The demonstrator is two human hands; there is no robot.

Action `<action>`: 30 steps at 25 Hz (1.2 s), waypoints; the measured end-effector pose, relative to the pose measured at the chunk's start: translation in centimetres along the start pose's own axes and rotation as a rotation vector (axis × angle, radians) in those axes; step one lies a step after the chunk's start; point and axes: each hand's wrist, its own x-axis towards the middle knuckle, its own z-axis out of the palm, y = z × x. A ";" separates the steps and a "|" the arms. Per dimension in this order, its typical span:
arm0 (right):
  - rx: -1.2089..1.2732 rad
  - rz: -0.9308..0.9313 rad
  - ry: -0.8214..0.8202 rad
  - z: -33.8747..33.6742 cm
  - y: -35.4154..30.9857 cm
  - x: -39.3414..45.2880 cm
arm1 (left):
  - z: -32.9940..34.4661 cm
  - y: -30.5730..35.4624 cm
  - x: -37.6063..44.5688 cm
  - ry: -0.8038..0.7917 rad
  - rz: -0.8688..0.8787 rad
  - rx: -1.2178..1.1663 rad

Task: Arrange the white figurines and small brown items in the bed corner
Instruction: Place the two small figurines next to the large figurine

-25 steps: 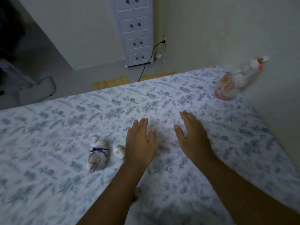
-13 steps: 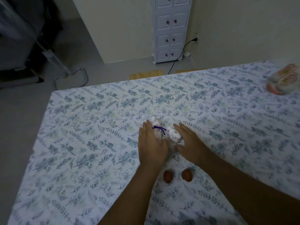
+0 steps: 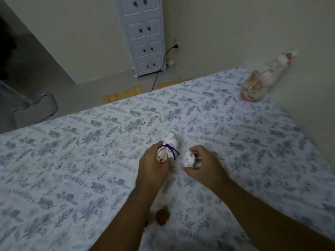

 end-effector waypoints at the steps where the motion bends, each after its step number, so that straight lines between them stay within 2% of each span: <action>1: -0.009 0.014 0.064 -2.5 1.6 0.2 | 2.3 1.5 1.3 -0.053 0.042 0.005; 5: -0.054 0.096 0.333 -12.7 9.1 1.6 | 13.3 7.3 6.4 -0.264 0.240 0.187; 7: -0.023 0.146 0.438 -16.7 12.3 2.7 | 18.4 10.6 8.5 -0.339 0.305 0.201; 10: 0.025 0.198 0.548 -20.7 15.4 4.6 | 24.7 15.1 11.5 -0.367 0.399 0.192; 13: 0.075 0.208 0.587 -22.2 17.4 6.3 | 28.7 17.4 13.6 -0.341 0.438 0.156; 20: 0.028 0.058 0.659 -21.3 18.9 7.2 | 29.7 16.8 14.0 -0.238 0.303 0.018; 25: 0.039 0.063 0.702 -20.5 19.2 6.8 | 29.7 16.4 13.8 -0.238 0.249 -0.056; 30: 0.039 0.126 0.728 -19.6 18.2 5.5 | 29.1 16.5 13.8 -0.269 0.261 -0.013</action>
